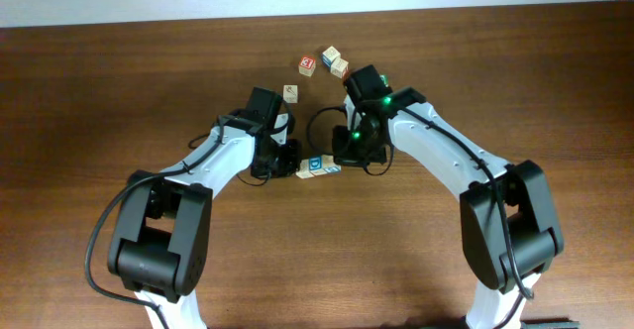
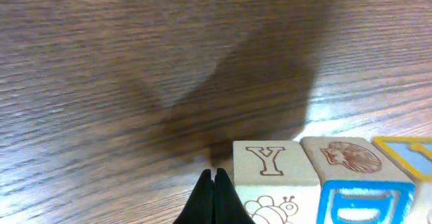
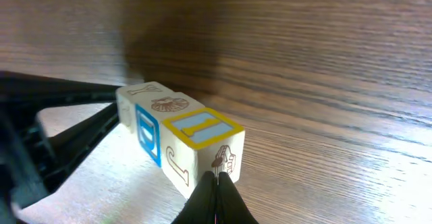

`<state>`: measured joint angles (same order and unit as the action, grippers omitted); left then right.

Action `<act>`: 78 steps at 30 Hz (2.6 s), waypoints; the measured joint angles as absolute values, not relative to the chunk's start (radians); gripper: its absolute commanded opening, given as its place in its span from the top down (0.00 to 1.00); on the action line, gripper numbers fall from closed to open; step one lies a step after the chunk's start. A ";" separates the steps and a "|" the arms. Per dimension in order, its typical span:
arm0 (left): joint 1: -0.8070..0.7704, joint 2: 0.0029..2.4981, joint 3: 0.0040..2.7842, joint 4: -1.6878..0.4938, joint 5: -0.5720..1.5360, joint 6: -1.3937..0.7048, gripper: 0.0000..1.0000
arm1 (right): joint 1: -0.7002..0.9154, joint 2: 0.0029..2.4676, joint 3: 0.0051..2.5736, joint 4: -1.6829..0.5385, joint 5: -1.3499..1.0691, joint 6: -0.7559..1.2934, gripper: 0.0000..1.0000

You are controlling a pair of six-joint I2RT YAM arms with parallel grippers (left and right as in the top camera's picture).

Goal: Rotate 3 blocks

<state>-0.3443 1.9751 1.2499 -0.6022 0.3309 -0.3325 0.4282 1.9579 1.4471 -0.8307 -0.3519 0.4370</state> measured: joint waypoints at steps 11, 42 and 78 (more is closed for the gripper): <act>-0.344 1.977 1.250 -0.602 0.310 -0.332 1.00 | 0.474 1.936 1.486 -0.825 -0.348 0.436 0.96; -0.258 1.977 1.351 -0.685 0.420 -0.313 1.00 | 0.518 1.931 1.501 -0.815 -0.398 0.437 0.95; -0.066 1.840 1.982 -1.196 0.138 -0.085 0.01 | 0.328 1.664 2.399 -1.692 0.136 0.199 0.02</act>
<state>-0.0662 1.8400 1.9823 -1.1961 0.1375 -0.0853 0.3279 1.6638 2.3993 -1.6924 0.1356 0.1989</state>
